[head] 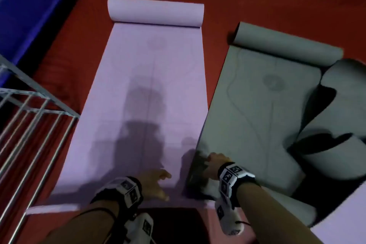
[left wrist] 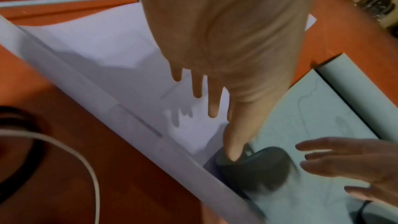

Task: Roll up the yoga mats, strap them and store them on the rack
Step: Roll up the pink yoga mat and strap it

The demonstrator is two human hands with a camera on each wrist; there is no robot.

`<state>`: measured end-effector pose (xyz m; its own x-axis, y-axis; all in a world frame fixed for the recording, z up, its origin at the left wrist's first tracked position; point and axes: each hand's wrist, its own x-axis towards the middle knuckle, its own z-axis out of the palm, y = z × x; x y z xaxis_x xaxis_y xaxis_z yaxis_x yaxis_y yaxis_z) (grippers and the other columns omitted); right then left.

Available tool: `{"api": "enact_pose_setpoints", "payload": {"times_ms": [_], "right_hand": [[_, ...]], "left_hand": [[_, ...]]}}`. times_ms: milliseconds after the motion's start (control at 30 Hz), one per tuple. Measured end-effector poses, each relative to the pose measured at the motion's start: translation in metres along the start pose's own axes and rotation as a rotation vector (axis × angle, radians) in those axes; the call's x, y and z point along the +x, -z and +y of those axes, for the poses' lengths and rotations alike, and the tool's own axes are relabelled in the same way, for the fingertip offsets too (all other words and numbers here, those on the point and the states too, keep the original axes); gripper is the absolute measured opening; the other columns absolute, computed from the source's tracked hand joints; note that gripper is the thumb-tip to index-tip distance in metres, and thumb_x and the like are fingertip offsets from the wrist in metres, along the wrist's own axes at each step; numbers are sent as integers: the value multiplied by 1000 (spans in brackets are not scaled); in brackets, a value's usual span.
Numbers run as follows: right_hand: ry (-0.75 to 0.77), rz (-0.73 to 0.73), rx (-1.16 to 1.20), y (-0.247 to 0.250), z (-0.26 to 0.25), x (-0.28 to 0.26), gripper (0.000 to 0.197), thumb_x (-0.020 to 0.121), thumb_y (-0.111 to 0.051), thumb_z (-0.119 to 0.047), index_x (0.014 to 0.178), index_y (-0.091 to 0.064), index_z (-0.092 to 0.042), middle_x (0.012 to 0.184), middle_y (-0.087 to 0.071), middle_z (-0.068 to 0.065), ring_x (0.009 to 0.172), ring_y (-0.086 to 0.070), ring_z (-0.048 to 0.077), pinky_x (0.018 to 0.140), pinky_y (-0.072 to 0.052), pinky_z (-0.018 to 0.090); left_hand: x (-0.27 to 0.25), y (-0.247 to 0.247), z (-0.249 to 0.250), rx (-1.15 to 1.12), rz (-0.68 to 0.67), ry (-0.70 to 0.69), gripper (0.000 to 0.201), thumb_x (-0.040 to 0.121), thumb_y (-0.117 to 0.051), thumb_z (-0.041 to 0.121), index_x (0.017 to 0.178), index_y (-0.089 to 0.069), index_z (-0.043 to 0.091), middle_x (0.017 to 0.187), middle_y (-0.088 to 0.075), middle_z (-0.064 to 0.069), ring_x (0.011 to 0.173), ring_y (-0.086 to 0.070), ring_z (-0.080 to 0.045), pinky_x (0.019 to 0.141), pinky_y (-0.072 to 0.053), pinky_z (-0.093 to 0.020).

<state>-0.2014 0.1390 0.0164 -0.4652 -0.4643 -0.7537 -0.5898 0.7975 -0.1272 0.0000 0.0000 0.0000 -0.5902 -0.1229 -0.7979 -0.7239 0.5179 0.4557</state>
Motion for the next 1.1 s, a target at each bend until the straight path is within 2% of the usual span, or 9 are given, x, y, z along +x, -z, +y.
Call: {"api": "enact_pose_setpoints", "payload": {"times_ms": [67,167,333,500,633,767,900,967,1100], "right_hand": [[45,-18,-32,-7,6,20,52,86,-64,-42,130,-51,-17,136,-54,9,122,-55,29,97,-47,35],[91,-47,-64,-11,12,40,38,83,-63,-43,115,-64,-23,123,-65,8,110,-62,27,90,-49,31],[99,-53,-158,-23,7,54,44,75,-59,-50,109,-68,-23,116,-70,6,101,-66,25,89,-54,34],[128,-68,-104,-29,5,50,33,92,-55,-32,120,-66,-19,125,-64,7,112,-61,27,88,-47,28],[111,-48,22,-49,5,50,51,91,-53,-58,122,-62,-18,127,-62,9,114,-58,27,91,-44,29],[150,106,35,-69,11,48,56,88,-56,-62,122,-62,-18,124,-65,11,114,-59,30,94,-47,33],[132,251,37,-65,14,26,37,90,-60,-52,105,-62,-18,115,-66,11,110,-60,30,80,-42,29],[100,419,82,-46,25,11,29,88,-63,-47,93,-59,-19,108,-68,11,105,-61,32,72,-40,30],[6,743,107,-15,46,-28,31,90,-64,-36,107,-59,-10,109,-68,21,103,-61,41,77,-47,39]], "left_hand": [[22,-13,-4,-14,-90,-26,65,76,-77,41,132,-49,22,126,-50,0,118,-48,-18,103,-38,-34],[48,-30,-4,31,-144,-78,24,78,-76,25,97,-63,16,88,-62,2,89,-51,-14,83,-42,-28],[74,-27,-11,210,-72,-200,26,89,-67,20,107,-71,2,110,-70,-13,83,-58,-10,76,-40,-15],[79,-30,-27,78,89,-256,21,92,-62,19,99,-72,1,88,-68,-5,65,-54,7,73,-39,-13],[80,-46,-28,58,229,-190,21,95,-57,21,96,-70,5,96,-64,-11,89,-57,-18,71,-34,-18],[72,-65,-37,166,309,-74,35,99,-45,39,101,-64,9,106,-62,-9,91,-53,-18,75,-34,-25],[54,-76,-47,-22,329,-132,31,96,-48,44,73,-49,23,77,-52,4,80,-52,-17,74,-35,-28],[43,-64,-43,-183,439,-164,36,83,-48,51,62,-46,22,65,-47,7,69,-46,-13,71,-34,-29],[13,-45,-42,-393,732,-139,39,80,-52,47,50,-47,23,52,-43,6,64,-42,-19,61,-32,-30]]}}
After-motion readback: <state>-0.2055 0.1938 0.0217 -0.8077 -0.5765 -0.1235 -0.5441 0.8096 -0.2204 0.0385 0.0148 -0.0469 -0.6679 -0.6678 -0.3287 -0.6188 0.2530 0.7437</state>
